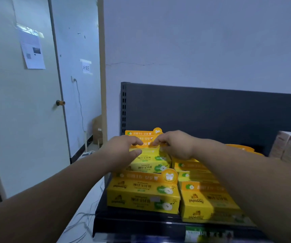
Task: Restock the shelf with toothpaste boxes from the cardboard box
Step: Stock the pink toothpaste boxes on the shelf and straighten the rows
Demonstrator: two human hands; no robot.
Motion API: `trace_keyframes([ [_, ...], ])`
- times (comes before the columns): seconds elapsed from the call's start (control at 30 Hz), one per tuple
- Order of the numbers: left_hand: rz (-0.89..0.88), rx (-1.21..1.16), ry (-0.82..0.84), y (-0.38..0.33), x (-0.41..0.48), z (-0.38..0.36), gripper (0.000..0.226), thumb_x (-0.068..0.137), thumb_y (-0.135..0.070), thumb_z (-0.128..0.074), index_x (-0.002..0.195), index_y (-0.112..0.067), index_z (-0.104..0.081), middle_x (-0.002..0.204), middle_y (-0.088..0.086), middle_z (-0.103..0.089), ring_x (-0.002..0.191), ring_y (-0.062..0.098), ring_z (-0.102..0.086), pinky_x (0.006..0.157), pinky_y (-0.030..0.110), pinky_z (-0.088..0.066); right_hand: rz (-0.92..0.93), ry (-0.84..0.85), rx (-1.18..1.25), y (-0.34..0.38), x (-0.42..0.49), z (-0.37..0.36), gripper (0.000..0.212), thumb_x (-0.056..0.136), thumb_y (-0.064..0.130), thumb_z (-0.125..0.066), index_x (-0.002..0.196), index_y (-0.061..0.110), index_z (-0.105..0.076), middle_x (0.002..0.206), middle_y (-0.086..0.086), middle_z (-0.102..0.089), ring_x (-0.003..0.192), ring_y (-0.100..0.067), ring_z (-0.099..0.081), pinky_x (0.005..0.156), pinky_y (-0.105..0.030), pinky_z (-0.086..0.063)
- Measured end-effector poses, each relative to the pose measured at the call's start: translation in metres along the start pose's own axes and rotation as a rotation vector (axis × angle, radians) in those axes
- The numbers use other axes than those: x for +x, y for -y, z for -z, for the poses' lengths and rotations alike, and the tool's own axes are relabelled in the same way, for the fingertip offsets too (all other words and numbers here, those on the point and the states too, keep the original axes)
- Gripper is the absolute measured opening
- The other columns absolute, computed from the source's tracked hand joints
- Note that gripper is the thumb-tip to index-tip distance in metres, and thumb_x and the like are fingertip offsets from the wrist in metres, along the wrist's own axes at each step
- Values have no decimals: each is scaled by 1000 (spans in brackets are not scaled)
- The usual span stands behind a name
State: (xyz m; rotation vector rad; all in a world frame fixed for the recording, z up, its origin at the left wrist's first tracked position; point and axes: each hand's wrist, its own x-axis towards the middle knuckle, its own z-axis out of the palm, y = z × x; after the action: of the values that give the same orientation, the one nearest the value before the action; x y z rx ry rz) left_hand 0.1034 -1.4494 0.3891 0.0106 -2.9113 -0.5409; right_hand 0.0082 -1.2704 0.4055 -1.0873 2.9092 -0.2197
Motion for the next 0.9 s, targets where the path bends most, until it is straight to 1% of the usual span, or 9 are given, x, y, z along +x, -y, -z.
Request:
trace_keyframes([
  [0.07, 17, 43, 17, 5, 7, -3, 40, 97, -36, -50, 137, -35, -47, 141, -6, -48, 124, 17, -48, 96, 30, -41, -13, 1, 9, 2, -1, -1, 38, 98, 15, -48, 125, 38, -60, 133, 2, -54, 116, -18, -53, 95, -30, -46],
  [0.1, 20, 45, 27, 7, 10, -3, 39, 98, -35, -50, 136, -35, -47, 140, -5, -49, 121, 17, -50, 93, 29, -42, -13, -1, 13, 3, -1, -2, 38, 98, 14, -48, 123, 38, -61, 131, 2, -55, 115, -18, -54, 94, -30, -47],
  [0.23, -33, 5, 71, 15, 14, -4, 26, 99, -30, -47, 119, -28, -64, 112, -5, -62, 90, 13, -57, 62, 16, -40, 14, 28, 57, 6, -7, 2, 31, 97, 19, -53, 117, 40, -65, 114, 6, -59, 103, -12, -57, 88, -28, -48],
  [0.33, -60, -36, 97, 16, 17, -2, 32, 96, -44, -48, 106, -24, -70, 103, -5, -68, 89, 13, -61, 68, 23, -46, 24, 100, 67, 8, -13, 9, 26, 96, 24, -58, 115, 40, -66, 96, 11, -57, 90, -6, -54, 76, -22, -41],
  [0.4, -58, -90, 62, 18, 22, -1, 37, 96, -49, -45, 101, -22, -71, 99, 1, -69, 88, 17, -62, 72, 31, -50, 5, 107, 116, 8, -15, 13, 22, 95, 32, -59, 115, 37, -66, 89, 13, -59, 83, -4, -55, 74, -21, -43],
  [0.5, -18, -187, -72, 25, 32, -2, 35, 99, -46, -41, 117, -26, -63, 105, -3, -66, 93, 14, -60, 77, 32, -49, -43, -22, 201, 4, -8, 13, 24, 97, 42, -53, 116, 35, -65, 97, 9, -68, 90, -7, -62, 86, -29, -51],
  [0.63, 58, -280, -81, 30, 42, -14, 46, 101, -41, -38, 144, -24, -39, 140, 2, -49, 121, 22, -51, 100, 38, -43, -112, -93, 212, -8, 10, 6, 39, 102, 35, -45, 140, 31, -45, 131, 2, -59, 116, -16, -56, 99, -32, -46],
  [0.77, 79, -342, -92, 29, 44, -23, 48, 102, -40, -35, 146, -21, -34, 139, 7, -49, 119, 25, -52, 98, 36, -44, -195, -41, 239, -15, 30, -2, 48, 103, 34, -40, 149, 26, -30, 145, -4, -48, 128, -23, -49, 105, -34, -41],
  [0.9, 80, -368, -102, 32, 44, -24, 48, 102, -41, -35, 145, -21, -36, 137, 7, -51, 120, 25, -52, 100, 38, -43, -226, -2, 167, -13, 39, -4, 47, 104, 38, -36, 148, 23, -33, 146, -7, -45, 132, -25, -44, 103, -33, -37],
])
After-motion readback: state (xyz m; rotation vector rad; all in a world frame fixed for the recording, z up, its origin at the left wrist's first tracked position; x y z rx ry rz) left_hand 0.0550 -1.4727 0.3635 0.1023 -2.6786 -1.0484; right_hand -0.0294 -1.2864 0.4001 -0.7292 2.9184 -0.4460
